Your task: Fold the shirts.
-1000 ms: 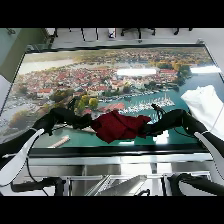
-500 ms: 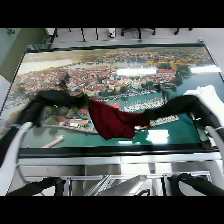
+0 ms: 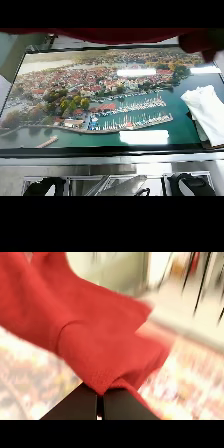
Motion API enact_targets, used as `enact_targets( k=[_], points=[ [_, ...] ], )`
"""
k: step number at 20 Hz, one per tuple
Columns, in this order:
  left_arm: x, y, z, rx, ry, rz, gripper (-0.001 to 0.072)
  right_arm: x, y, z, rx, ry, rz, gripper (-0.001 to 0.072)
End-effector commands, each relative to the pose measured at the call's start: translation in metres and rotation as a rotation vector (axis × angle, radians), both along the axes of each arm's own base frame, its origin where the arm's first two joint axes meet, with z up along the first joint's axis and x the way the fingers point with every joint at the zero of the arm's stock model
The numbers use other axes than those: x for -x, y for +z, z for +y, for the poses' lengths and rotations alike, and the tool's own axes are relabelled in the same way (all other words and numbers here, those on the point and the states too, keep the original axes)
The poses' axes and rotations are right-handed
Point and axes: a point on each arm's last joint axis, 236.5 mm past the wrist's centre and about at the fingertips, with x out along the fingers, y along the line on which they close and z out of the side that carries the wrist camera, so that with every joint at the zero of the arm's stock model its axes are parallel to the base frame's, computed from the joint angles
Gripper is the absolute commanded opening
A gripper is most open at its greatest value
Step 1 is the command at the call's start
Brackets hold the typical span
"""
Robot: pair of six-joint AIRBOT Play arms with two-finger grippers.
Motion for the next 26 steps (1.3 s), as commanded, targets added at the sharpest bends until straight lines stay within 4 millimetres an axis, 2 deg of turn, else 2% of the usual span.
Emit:
enact_targets(
  k=[1, 2, 4, 5, 7, 10, 12, 14, 16, 17, 18, 19, 20, 21, 23, 24, 26],
  points=[
    [0.035, 0.021, 0.011, -0.046, 0.061, -0.091, 0.0012, 0.037, 0.027, 0.000, 0.014, 0.004, -0.092, 0.0018],
    [0.018, 0.009, 0.009, -0.061, 0.062, -0.045, 0.0012, 0.029, 0.018, 0.002, 0.014, 0.012, -0.045, 0.0018],
    [-0.034, -0.033, 0.001, -0.092, 0.037, 0.105, 0.0012, 0.006, -0.012, 0.003, 0.030, 0.027, 0.070, 0.0019],
    [-0.064, -0.061, -0.003, -0.108, 0.028, 0.195, 0.0012, -0.006, -0.032, 0.004, 0.039, 0.034, 0.136, 0.0019],
    [-0.133, -0.134, -0.009, -0.130, 0.012, 0.400, 0.0012, -0.034, -0.082, 0.004, 0.041, 0.038, 0.290, 0.0019],
    [-0.212, -0.248, -0.037, -0.186, -0.036, 0.639, 0.0012, -0.067, -0.188, 0.002, 0.024, 0.024, 0.552, 0.0019],
    [-0.250, -0.329, -0.065, -0.254, -0.076, 0.751, 0.0012, -0.079, -0.268, -0.002, -0.008, -0.017, 0.716, 0.0019],
    [-0.280, -0.409, -0.090, -0.292, -0.104, 0.877, 0.0012, -0.084, -0.350, -0.009, -0.042, -0.092, 0.848, 0.0019],
    [-0.299, -0.488, -0.110, -0.330, -0.139, 1.016, 0.0012, -0.080, -0.424, -0.020, -0.062, -0.186, 0.954, 0.0019],
    [-0.304, -0.518, -0.118, -0.341, -0.166, 1.082, 0.0012, -0.076, -0.452, -0.025, -0.066, -0.225, 0.999, 0.0019],
    [-0.307, -0.537, -0.123, -0.321, -0.172, 1.154, 0.0014, -0.070, -0.477, -0.030, -0.059, -0.254, 1.043, 0.0018],
    [-0.311, -0.546, -0.124, -0.281, -0.169, 1.222, 0.0209, -0.066, -0.492, -0.032, -0.046, -0.263, 1.079, 0.0018],
    [-0.315, -0.546, -0.122, -0.252, -0.171, 1.276, 0.0708, -0.063, -0.502, -0.031, -0.026, -0.252, 1.103, 0.0019],
    [-0.314, -0.539, -0.119, -0.232, -0.180, 1.324, 0.0669, -0.062, -0.509, -0.031, -0.016, -0.244, 1.120, 0.0019],
    [-0.301, -0.513, -0.098, -0.230, -0.204, 1.408, 0.0668, -0.060, -0.515, -0.030, 0.014, -0.220, 1.118, 0.0018],
    [-0.288, -0.504, -0.089, -0.247, -0.219, 1.455, 0.0668, -0.060, -0.516, -0.030, 0.024, -0.211, 1.113, 0.0019],
    [-0.236, -0.494, -0.069, -0.319, -0.260, 1.606, 0.0667, -0.060, -0.516, -0.029, 0.039, -0.198, 1.103, 0.0019]
  ],
)
